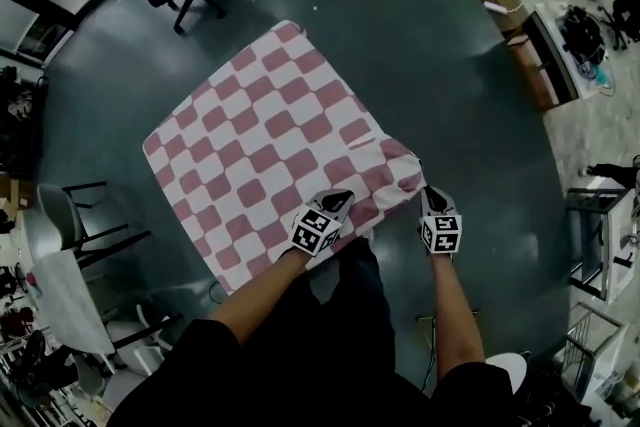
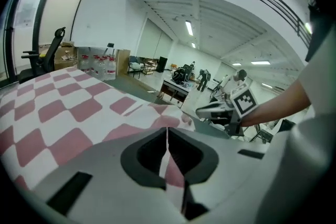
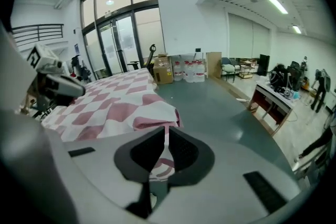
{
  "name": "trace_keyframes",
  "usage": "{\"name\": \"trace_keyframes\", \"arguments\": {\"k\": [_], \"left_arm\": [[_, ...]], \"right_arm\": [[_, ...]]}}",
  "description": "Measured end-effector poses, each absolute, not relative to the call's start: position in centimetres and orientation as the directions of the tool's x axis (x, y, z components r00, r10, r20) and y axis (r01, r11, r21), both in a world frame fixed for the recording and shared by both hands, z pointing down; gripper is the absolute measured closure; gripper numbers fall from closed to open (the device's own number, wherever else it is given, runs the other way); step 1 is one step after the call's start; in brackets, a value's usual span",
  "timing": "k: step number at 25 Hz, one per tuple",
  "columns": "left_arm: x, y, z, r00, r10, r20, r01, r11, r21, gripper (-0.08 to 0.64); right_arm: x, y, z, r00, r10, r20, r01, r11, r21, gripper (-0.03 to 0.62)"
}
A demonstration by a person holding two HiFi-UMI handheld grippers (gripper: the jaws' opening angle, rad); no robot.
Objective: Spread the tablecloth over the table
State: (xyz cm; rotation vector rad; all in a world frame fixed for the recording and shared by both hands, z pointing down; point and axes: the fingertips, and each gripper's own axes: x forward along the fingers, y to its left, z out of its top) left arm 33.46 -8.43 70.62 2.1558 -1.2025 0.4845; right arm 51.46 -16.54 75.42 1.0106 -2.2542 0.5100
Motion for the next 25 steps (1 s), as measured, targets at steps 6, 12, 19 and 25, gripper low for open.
{"name": "trace_keyframes", "arguments": {"k": [6, 12, 19, 25], "left_arm": [[35.8, -14.1, 71.6, 0.507, -0.613, 0.606, -0.859, -0.414, 0.3, 0.541], [36.5, -17.3, 73.9, 0.488, -0.583, 0.649, -0.868, -0.399, 0.295, 0.54], [37.9, -19.9, 76.4, 0.461, -0.562, 0.687, -0.881, -0.383, 0.278, 0.445], [37.2, -20.2, 78.2, 0.432, -0.502, 0.749, -0.892, -0.36, 0.273, 0.445]], "right_arm": [[51.6, -15.0, 78.6, -0.603, -0.356, 0.714, -0.611, 0.782, -0.126, 0.451], [50.7, -15.1, 81.7, -0.573, -0.24, 0.784, -0.472, 0.878, -0.076, 0.423], [51.2, -14.6, 81.4, -0.582, -0.187, 0.791, -0.406, 0.91, -0.083, 0.574], [53.8, -14.0, 79.1, -0.605, -0.217, 0.766, -0.395, 0.917, -0.052, 0.575]]}}
